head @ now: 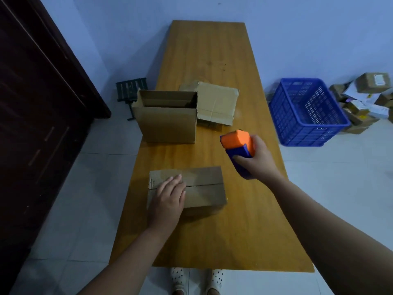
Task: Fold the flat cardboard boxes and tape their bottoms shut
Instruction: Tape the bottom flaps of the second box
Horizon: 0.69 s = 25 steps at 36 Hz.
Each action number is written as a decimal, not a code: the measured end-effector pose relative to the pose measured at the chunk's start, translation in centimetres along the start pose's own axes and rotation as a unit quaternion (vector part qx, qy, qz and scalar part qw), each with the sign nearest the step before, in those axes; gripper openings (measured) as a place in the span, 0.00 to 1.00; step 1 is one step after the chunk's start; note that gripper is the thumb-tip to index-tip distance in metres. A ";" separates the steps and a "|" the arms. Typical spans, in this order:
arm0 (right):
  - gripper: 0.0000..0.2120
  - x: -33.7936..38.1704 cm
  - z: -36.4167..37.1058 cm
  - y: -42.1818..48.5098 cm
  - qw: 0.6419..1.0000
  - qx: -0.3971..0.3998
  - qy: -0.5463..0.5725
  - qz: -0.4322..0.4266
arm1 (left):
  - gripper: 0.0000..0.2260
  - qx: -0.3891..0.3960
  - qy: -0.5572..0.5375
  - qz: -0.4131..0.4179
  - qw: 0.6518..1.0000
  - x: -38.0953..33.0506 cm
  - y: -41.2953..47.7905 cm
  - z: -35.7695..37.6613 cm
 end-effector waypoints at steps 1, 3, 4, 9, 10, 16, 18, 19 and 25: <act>0.25 1.4 -0.4 -0.2 0.999 0.031 0.045 -0.001 | 0.10 0.003 -0.010 -0.011 1.000 0.1 0.0 0.0; 0.24 4.0 -1.1 -0.7 0.984 0.115 0.135 0.000 | 0.11 0.022 -0.035 -0.041 0.998 0.3 0.1 0.1; 0.24 5.2 -1.3 -1.0 0.971 0.169 0.169 -0.003 | 0.13 0.035 -0.049 -0.054 0.997 0.3 0.2 0.1; 0.26 8.3 0.0 -2.1 0.861 0.447 0.241 0.013 | 0.10 0.073 -0.161 -0.159 0.971 0.4 1.4 -0.9; 0.25 8.6 0.5 -2.3 0.839 0.486 0.242 0.025 | 0.10 0.062 -0.202 -0.185 0.960 0.5 1.7 -1.5; 0.31 8.7 3.3 -3.1 0.812 0.562 0.151 0.033 | 0.28 0.110 -0.463 -0.428 0.769 1.7 3.0 -3.8; 0.34 8.5 3.9 -3.2 0.813 0.570 0.112 0.023 | 0.38 0.144 -0.500 -0.413 0.747 2.4 3.2 -3.9; 0.34 8.4 4.1 -3.2 0.812 0.575 0.100 0.024 | 0.40 0.156 -0.508 -0.408 0.743 2.6 3.2 -4.0; 0.33 8.9 4.3 -3.0 0.799 0.597 0.069 0.034 | 0.33 0.221 -0.496 -0.372 0.753 2.4 3.3 -5.4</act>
Point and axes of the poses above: each hand's wrist, its own y-axis towards the middle knuckle, its own z-axis out of the palm, x = y × z, the point moved 2 cm from there along y, towards the middle knuckle, and after that the axes turned 12 degrees about -x, right-handed, at the moved point
